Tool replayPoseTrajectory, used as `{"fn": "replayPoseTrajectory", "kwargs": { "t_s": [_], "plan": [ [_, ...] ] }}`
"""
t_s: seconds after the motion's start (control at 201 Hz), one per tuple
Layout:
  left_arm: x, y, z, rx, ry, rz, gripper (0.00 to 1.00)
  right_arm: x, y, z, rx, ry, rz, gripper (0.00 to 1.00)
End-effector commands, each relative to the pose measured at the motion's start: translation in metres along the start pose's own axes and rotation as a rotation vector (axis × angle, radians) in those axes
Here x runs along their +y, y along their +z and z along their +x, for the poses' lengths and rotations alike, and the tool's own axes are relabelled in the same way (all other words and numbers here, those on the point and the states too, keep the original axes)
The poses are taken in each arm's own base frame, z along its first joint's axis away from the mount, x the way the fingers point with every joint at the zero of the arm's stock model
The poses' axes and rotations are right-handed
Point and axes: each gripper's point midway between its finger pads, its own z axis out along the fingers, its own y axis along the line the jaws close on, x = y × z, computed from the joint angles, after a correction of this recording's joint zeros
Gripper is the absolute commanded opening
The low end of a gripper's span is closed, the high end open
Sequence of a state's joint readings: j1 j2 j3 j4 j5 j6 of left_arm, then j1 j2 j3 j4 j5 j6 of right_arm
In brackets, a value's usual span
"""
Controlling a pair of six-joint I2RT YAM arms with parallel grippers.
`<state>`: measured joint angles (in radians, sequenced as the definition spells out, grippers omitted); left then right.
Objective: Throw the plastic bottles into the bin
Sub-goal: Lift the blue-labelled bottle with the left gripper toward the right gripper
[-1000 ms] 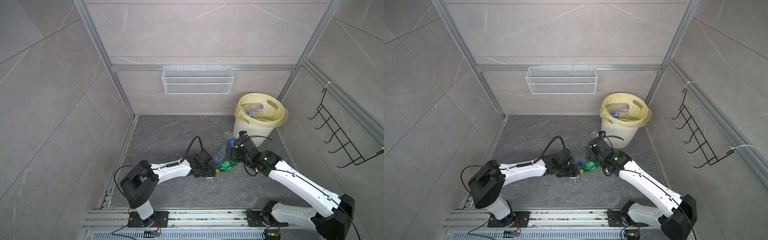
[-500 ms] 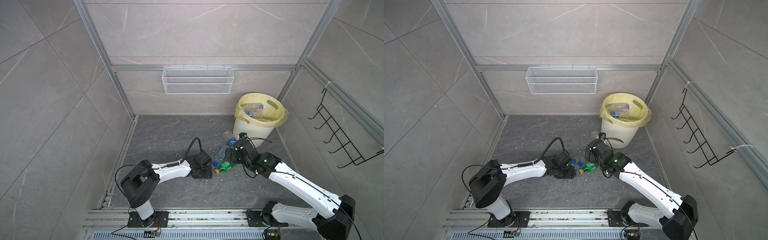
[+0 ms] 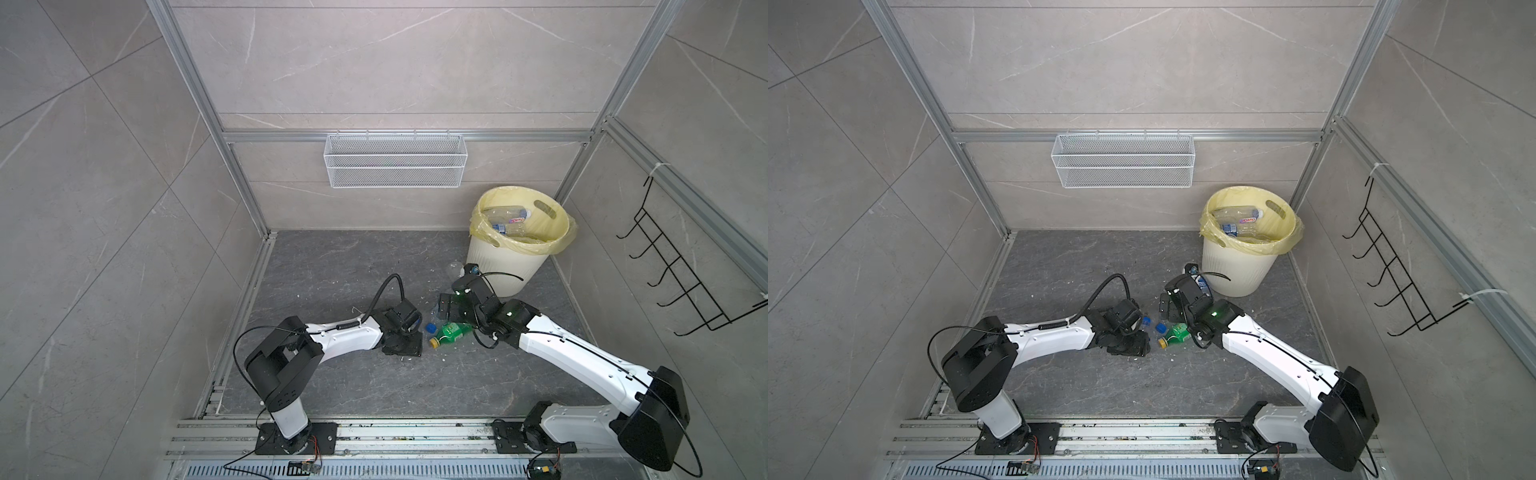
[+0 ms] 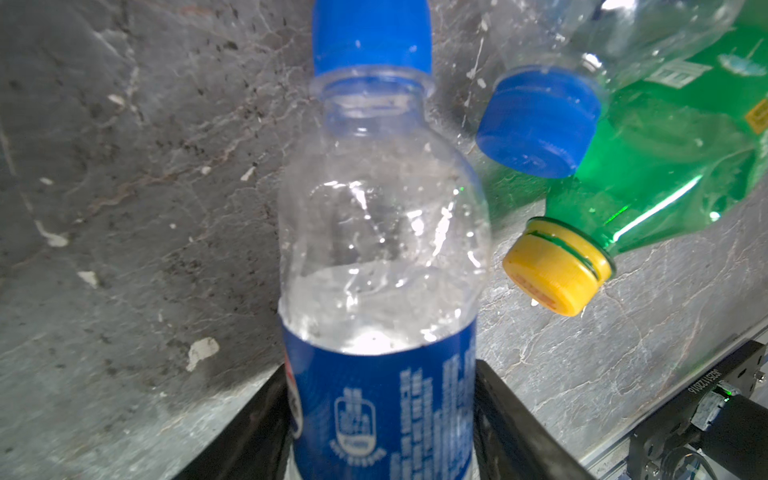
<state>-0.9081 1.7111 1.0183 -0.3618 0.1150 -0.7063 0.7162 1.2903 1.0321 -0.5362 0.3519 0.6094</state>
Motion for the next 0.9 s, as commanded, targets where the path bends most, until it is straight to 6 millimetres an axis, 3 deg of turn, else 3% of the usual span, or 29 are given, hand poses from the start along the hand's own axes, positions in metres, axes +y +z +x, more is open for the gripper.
{"fn": "replayPoseTrajectory", "kwargs": {
  "t_s": [0.0, 0.174, 0.383, 0.707, 0.896],
  "plan": [
    [0.000, -0.003, -0.007, 0.007, 0.025, 0.003, 0.66, 0.008, 0.004, -0.006, -0.026, -0.014, -0.015, 1.00],
    [0.013, -0.010, -0.013, -0.008, -0.029, 0.034, 0.59, 0.012, 0.011, -0.009, -0.023, -0.024, -0.015, 1.00],
    [0.023, -0.017, -0.023, -0.003, -0.049, 0.082, 0.54, 0.015, 0.005, -0.010, -0.024, -0.025, -0.049, 1.00],
    [0.033, -0.005, -0.018, 0.025, -0.059, 0.050, 0.67, 0.011, 0.002, -0.006, -0.033, 0.004, -0.062, 1.00],
    [0.034, -0.010, -0.015, 0.015, -0.061, 0.054, 0.73, 0.014, 0.006, -0.004, -0.023, 0.004, -0.070, 1.00]
  ]
}}
